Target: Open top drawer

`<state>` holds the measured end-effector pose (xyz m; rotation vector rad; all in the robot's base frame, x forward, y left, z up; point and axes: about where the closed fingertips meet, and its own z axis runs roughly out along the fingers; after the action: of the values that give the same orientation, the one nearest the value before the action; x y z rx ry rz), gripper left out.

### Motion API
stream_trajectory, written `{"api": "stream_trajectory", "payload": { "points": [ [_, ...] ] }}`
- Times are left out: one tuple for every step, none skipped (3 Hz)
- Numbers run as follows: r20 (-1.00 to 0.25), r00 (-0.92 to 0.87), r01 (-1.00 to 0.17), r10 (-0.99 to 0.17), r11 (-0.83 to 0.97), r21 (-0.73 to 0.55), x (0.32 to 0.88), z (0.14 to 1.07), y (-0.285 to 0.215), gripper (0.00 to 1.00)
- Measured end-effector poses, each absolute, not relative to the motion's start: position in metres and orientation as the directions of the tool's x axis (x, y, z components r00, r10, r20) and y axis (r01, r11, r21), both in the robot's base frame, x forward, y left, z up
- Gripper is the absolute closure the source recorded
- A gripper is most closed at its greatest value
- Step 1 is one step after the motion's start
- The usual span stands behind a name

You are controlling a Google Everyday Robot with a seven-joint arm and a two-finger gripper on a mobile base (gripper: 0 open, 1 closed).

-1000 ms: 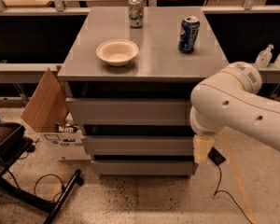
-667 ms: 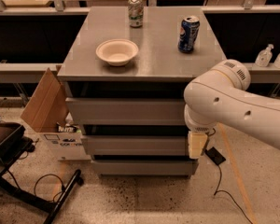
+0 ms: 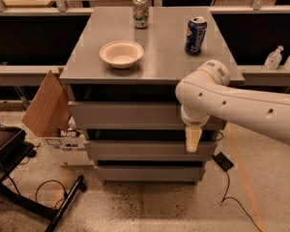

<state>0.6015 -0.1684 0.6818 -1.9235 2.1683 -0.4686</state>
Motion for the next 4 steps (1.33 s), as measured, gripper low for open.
{"api": "stream_trajectory", "payload": {
  "points": [
    [0.044, -0.155, -0.925, -0.987, 0.129, -0.359, 0.625, 0.667, -0.169, 0.0],
    [0.021, -0.175, -0.928, -0.984, 0.158, -0.336, 0.64, 0.65, -0.17, 0.18],
    [-0.003, -0.189, -0.928, -0.982, 0.179, -0.328, 0.644, 0.644, -0.17, 0.41],
    [-0.003, -0.189, -0.927, -0.982, 0.179, -0.328, 0.644, 0.647, -0.17, 0.65]
  ]
}}
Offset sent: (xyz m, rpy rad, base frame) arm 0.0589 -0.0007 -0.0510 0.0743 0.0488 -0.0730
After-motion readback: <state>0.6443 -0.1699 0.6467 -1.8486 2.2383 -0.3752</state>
